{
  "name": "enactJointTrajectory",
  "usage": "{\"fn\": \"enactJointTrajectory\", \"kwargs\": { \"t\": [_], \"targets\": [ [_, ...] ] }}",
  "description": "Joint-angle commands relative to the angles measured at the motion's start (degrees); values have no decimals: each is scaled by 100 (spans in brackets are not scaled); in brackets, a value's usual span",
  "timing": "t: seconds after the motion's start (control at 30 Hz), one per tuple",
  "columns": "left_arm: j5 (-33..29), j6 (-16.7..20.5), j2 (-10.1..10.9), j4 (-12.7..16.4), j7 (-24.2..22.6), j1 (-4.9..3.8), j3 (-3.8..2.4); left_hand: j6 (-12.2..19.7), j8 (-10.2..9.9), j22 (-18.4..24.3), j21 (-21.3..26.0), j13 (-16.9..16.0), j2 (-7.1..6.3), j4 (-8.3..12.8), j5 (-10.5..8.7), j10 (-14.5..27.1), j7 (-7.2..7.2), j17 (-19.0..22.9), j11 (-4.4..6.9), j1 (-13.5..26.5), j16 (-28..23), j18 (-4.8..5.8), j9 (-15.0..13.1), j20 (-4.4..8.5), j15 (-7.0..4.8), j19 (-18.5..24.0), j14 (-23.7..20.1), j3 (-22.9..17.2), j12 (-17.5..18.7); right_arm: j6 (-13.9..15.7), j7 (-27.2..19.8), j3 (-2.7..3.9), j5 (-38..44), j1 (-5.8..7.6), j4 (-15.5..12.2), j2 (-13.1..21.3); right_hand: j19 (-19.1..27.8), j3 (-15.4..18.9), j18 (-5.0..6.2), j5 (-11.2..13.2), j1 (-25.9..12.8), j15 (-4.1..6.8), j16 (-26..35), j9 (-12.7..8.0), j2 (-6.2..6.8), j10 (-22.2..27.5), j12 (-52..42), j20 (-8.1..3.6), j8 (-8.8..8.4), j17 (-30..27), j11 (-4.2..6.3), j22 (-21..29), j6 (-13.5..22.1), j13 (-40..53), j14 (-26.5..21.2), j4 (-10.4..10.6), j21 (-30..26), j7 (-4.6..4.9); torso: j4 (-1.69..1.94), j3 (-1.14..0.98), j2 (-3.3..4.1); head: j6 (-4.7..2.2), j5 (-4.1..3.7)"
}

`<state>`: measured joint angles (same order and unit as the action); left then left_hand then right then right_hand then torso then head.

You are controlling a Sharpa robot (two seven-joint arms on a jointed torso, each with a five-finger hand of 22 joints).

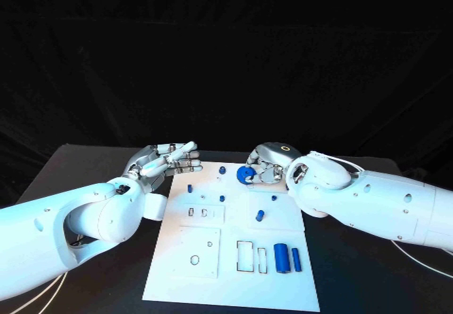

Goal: Assemble the parts on the task board

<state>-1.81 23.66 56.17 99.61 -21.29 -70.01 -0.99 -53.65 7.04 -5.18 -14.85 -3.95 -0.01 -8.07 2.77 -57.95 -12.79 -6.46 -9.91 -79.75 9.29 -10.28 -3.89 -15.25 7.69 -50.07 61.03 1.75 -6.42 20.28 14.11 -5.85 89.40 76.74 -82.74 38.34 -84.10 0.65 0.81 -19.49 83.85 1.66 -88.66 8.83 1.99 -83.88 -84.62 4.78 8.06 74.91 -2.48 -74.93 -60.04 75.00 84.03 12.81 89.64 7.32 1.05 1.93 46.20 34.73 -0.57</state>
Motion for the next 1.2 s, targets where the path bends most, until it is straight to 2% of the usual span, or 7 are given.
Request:
{"fn": "enactJointTrajectory", "kwargs": {
  "t": [0.03, 0.13, 0.4, 0.67, 1.2],
  "targets": [
    [-9, -113, -23, 4, -26, -7, -4, 10, -24, 7, -9, 4, 40, 16, 16, 2, -47, -5, -35, 8, -12, -32, 9, -7, -3, -42, 30, 26, 37, 266, 273, 1, 425, 14, -21, -129, -569, -43, -73, -26, 39, 36, -20, 7, -24, -132, -34, -34, 15, 1247, 47, -1482, -118, 909, 537, 10, 15, -84, 12, 4, 4, -3, 5],
    [-9, -112, -28, 2, -25, -7, -4, 12, -26, 9, -8, 4, 42, 17, 16, 3, -47, -6, -36, 9, -15, -32, 9, -7, -2, -42, 30, 28, 40, 306, 324, 1, 497, 19, 25, -281, -573, -52, -75, -31, 42, 36, -23, 7, -25, -131, -32, -35, 14, 1252, 49, -1487, -121, 907, 538, 7, 19, -85, -4, 7, 3, -5, 18],
    [-9, -110, -48, -3, -27, -7, -4, 13, -29, 11, -7, 3, 45, 18, 16, 4, -47, -7, -36, 9, -19, -32, 9, -8, -1, -43, 31, 30, 44, 335, 375, -11, 573, -10, 213, -650, -579, -67, -77, -39, 45, 36, -21, 6, -26, -128, -29, -36, 12, 1250, 52, -1494, -125, 904, 538, 5, 25, -86, 7, 5, 8, 4, 25],
    [-9, -116, -63, -3, -28, -8, -4, 13, -29, 11, -7, 3, 45, 18, 16, 4, -47, -7, -36, 9, -19, -32, 9, -8, -1, -43, 31, 30, 44, 331, 289, -27, 524, -76, 512, -973, -579, -74, -77, -41, 40, 34, -22, 4, -24, -126, -26, -37, 7, 1251, 52, -1495, -123, 901, 538, 7, 26, -83, -3, -2, 6, 13, 39],
    [-9, -120, -92, -6, -25, -8, -5, 12, -31, 13, -5, 3, 48, 20, 17, 2, -46, -8, -36, 8, -22, -32, 8, -8, -1, -43, 33, 31, 46, 194, 195, -43, 458, -201, 843, -1291, -573, -83, -75, -39, 28, 30, -22, -1, -8, -124, -24, -36, -5, 1252, 48, -1487, -114, 900, 538, 9, 20, -77, -2, -5, 6, 25, 63]
  ]
}}
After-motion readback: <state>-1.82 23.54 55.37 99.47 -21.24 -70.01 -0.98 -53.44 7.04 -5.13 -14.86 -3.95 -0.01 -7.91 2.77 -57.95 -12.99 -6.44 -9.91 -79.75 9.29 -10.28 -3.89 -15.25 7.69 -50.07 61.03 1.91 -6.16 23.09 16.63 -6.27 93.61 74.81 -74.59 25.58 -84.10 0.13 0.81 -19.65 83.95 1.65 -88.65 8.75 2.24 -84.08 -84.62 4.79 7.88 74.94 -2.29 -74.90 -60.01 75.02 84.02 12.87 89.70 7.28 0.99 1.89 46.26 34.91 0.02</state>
